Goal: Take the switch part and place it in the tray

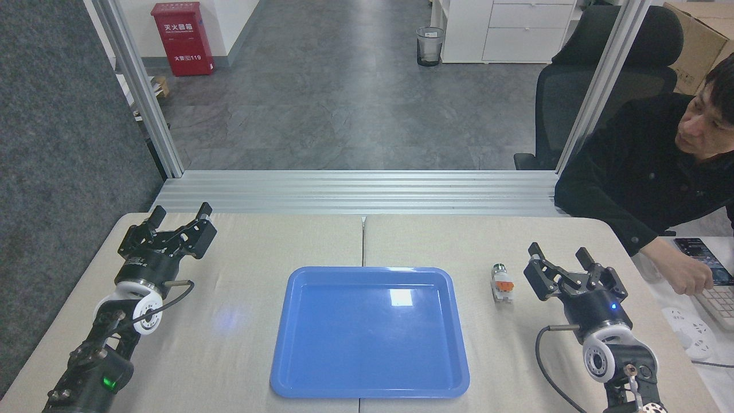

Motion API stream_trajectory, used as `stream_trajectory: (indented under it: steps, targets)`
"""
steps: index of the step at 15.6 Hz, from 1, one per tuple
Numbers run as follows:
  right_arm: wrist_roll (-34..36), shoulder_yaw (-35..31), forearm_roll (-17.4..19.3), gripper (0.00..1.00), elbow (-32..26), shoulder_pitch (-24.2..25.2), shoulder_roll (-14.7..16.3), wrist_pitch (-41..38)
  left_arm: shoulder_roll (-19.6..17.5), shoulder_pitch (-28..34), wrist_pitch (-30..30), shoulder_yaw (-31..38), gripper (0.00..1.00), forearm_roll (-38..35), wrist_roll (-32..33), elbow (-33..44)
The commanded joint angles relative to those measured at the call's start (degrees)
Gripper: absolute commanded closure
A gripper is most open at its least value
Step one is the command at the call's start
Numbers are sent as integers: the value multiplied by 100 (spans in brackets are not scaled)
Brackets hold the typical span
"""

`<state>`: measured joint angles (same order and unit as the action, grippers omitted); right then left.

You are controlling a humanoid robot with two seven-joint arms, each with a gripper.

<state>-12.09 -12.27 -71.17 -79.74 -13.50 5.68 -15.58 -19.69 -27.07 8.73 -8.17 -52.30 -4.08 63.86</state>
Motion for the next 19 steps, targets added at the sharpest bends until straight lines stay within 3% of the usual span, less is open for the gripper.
stream_trajectory:
  steps: [1, 10, 19]
  targets:
    - [5, -3, -2, 1, -7, 5, -14, 3, 0, 0, -3, 0, 0, 0, 4, 4]
    - [-4, 14, -2, 1, -7, 14, -23, 3, 0, 0, -3, 0, 0, 0, 4, 4]
    - [-274, 76, -64, 1, 159, -118, 197, -76, 0, 0, -3, 0, 0, 0, 4, 4]
